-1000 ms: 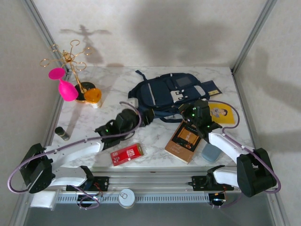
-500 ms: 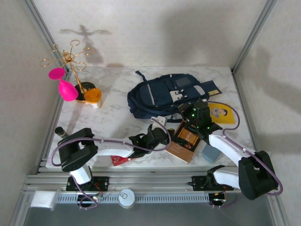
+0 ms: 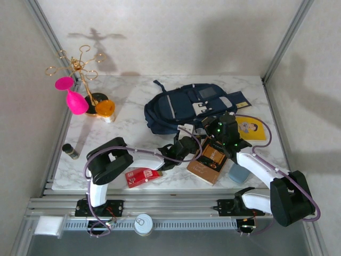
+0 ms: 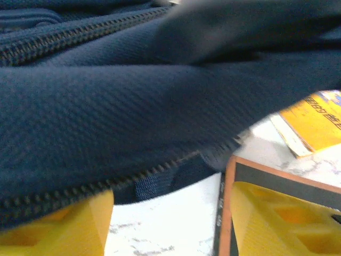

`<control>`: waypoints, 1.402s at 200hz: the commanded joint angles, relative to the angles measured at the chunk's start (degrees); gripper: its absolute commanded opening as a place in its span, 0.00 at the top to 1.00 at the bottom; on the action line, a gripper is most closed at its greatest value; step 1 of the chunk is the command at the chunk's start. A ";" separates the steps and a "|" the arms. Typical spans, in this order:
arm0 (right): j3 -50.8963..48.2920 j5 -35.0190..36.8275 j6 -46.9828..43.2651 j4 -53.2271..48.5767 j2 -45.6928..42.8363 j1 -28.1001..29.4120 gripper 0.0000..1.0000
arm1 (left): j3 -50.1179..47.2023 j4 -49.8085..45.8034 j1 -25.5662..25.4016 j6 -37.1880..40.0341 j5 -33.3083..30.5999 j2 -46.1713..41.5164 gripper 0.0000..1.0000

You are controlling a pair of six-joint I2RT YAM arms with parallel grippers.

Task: Pack the student bag
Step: Unzip the student bag at the center of the table.

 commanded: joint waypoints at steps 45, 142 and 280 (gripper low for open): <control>0.52 -0.02 -0.95 5.99 -0.57 0.92 1.00 | 5.25 4.02 2.14 3.05 3.39 3.85 0.57; 2.11 0.44 -4.15 3.08 -2.28 0.42 1.00 | -0.05 5.83 3.21 1.65 3.27 -1.83 1.00; 10.68 -12.48 -13.36 -0.09 3.55 -9.08 1.00 | -15.58 -3.07 5.37 0.71 16.28 -19.84 1.00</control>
